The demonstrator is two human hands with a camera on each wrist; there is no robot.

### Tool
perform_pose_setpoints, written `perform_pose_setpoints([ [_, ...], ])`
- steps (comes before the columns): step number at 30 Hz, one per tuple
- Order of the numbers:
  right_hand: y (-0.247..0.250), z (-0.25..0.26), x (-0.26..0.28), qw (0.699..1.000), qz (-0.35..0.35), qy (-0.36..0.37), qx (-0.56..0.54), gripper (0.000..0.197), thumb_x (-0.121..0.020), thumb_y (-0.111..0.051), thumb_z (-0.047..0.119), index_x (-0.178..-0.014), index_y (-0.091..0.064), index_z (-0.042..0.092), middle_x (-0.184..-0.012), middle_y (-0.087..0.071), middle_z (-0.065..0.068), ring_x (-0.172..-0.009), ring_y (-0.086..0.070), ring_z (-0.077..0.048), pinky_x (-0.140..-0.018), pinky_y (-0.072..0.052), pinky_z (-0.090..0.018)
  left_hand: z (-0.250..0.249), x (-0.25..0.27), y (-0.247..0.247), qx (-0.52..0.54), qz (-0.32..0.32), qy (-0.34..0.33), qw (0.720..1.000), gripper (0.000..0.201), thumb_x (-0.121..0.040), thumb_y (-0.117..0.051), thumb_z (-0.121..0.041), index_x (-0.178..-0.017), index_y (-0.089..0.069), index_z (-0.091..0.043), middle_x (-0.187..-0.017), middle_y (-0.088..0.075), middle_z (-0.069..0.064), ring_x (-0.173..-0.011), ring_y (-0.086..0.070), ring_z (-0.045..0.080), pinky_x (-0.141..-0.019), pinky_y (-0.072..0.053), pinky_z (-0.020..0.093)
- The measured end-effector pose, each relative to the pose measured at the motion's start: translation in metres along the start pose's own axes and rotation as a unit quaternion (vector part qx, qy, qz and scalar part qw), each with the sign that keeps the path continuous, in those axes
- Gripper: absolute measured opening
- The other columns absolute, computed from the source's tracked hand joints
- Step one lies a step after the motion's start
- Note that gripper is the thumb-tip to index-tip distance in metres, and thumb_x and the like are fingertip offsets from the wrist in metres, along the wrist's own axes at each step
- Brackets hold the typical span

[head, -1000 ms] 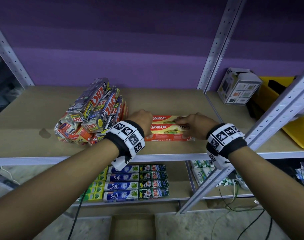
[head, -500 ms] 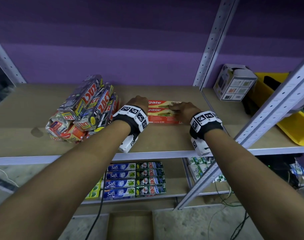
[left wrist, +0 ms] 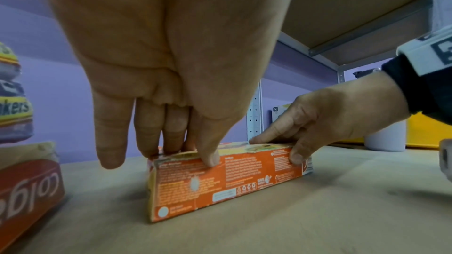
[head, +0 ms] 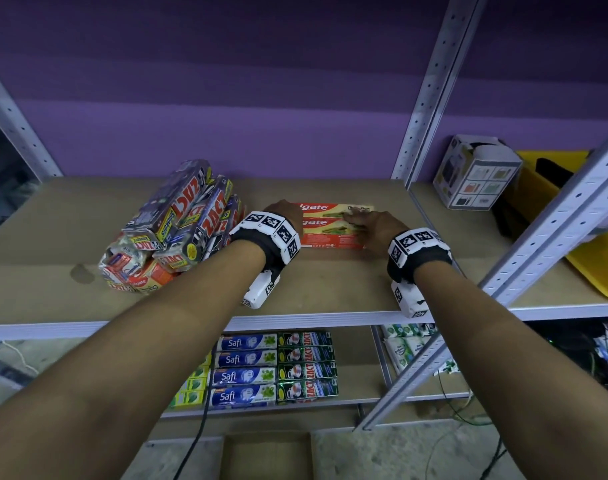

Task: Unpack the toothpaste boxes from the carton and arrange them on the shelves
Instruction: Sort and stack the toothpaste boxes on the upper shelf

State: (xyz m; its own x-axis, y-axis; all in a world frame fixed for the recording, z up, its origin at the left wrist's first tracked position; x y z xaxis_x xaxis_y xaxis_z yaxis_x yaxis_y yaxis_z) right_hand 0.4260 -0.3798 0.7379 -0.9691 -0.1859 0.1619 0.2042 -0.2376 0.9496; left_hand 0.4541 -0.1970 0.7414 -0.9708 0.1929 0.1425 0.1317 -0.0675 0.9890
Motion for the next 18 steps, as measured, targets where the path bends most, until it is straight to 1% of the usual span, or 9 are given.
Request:
perform_pose_setpoints([
  [1,0.0,-0.001,0.001,1.0,0.003,-0.006,-0.005,0.058,-0.095,-0.053,0.014,-0.15,-0.04,0.029,-0.158,-0.035,-0.001,-0.143,-0.035,-0.023,-0.116,-0.028,-0.03,-0.001,0.003,0.001,0.012,0.007,-0.011,1.0,0.028,-0.085,-0.064,-0.037,-0.103,-0.067,-0.016,-0.099,-0.067,0.004,-0.063,-0.055,0.013,-0.06,-0.041,0.025],
  [3,0.003,-0.001,0.005,1.0,0.01,-0.016,-0.003,0.062,-0.093,-0.054,0.016,-0.149,-0.038,0.037,-0.161,-0.027,0.005,-0.145,-0.032,-0.021,-0.116,-0.027,-0.028,0.003,0.007,0.004,0.024,0.008,-0.022,0.999,0.04,-0.088,-0.062,-0.044,-0.117,-0.066,-0.016,-0.114,-0.066,0.004,-0.088,-0.065,0.022,-0.069,-0.045,0.027],
  [4,0.005,0.001,0.006,1.0,0.009,-0.014,0.003,0.061,-0.093,-0.053,0.02,-0.149,-0.037,0.039,-0.161,-0.027,0.006,-0.144,-0.034,-0.022,-0.115,-0.029,-0.028,0.004,0.012,0.009,0.032,0.007,-0.021,0.999,0.044,-0.088,-0.062,-0.046,-0.121,-0.065,-0.017,-0.119,-0.065,0.004,-0.098,-0.065,0.024,-0.074,-0.046,0.029],
  [6,0.013,0.005,0.012,1.0,-0.004,-0.01,0.004,0.054,-0.096,-0.05,0.028,-0.148,-0.039,0.037,-0.158,-0.033,0.003,-0.14,-0.039,-0.024,-0.113,-0.033,-0.029,0.008,0.019,0.019,0.051,-0.005,-0.027,0.998,0.047,-0.087,-0.063,-0.048,-0.124,-0.063,-0.019,-0.123,-0.063,0.003,-0.105,-0.063,0.024,-0.082,-0.049,0.031],
  [9,0.025,0.016,0.02,1.0,-0.024,0.002,-0.006,0.047,-0.099,-0.048,0.031,-0.146,-0.045,0.031,-0.151,-0.045,0.002,-0.132,-0.049,-0.022,-0.109,-0.04,-0.029,0.016,0.032,0.044,0.07,-0.036,-0.045,0.996,0.044,-0.087,-0.063,-0.05,-0.121,-0.062,-0.022,-0.124,-0.062,0.0,-0.106,-0.06,0.023,-0.088,-0.049,0.031],
  [12,0.042,0.034,0.029,0.998,-0.052,0.023,-0.041,0.04,-0.098,-0.054,0.03,-0.138,-0.055,0.028,-0.144,-0.053,0.003,-0.127,-0.053,-0.019,-0.105,-0.041,-0.025,0.029,0.051,0.069,0.082,-0.042,-0.049,0.995,0.043,-0.086,-0.062,-0.051,-0.12,-0.062,-0.024,-0.129,-0.059,-0.001,-0.11,-0.058,0.024,-0.094,-0.049,0.035],
  [14,0.051,0.049,0.034,0.995,-0.055,0.034,-0.073,0.038,-0.097,-0.058,0.027,-0.135,-0.058,0.024,-0.14,-0.056,0.002,-0.124,-0.055,-0.018,-0.103,-0.042,-0.024,0.041,0.068,0.089,0.106,-0.062,-0.046,0.991,0.036,-0.084,-0.063,-0.048,-0.115,-0.065,-0.028,-0.127,-0.059,0.0,-0.107,-0.059,0.025,-0.088,-0.046,0.029],
  [16,0.059,0.064,0.039,0.992,-0.062,0.04,-0.103,0.036,-0.096,-0.062,0.023,-0.132,-0.059,0.023,-0.134,-0.06,0.003,-0.114,-0.059,-0.014,-0.099,-0.044,-0.024,0.058,0.087,0.106,0.119,-0.088,-0.048,0.988,0.028,-0.083,-0.063,-0.044,-0.106,-0.068,-0.03,-0.122,-0.061,0.0,-0.099,-0.058,0.023,-0.082,-0.041,0.025],
  [18,0.067,0.08,0.043,0.99,-0.071,0.044,-0.117,0.034,-0.095,-0.063,0.021,-0.129,-0.062,0.022,-0.127,-0.064,0.003,-0.105,-0.059,-0.01,-0.091,-0.043,-0.02,0.076,0.104,0.118,0.117,-0.1,-0.056,0.987,0.025,-0.085,-0.062,-0.044,-0.105,-0.068,-0.029,-0.118,-0.063,-0.001,-0.095,-0.056,0.02,-0.082,-0.041,0.025],
])
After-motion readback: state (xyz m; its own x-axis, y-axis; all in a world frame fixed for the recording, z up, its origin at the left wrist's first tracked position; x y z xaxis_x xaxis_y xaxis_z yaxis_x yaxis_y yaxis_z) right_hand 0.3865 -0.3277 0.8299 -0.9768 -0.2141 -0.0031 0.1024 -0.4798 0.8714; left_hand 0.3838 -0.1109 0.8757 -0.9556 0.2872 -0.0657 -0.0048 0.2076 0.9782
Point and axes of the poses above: each hand's wrist, its own x-axis away from the middle knuckle, its own y-axis out of the back of the hand, z = x × y, the point moved 8 cm from there along -x, towards the middle knuckle
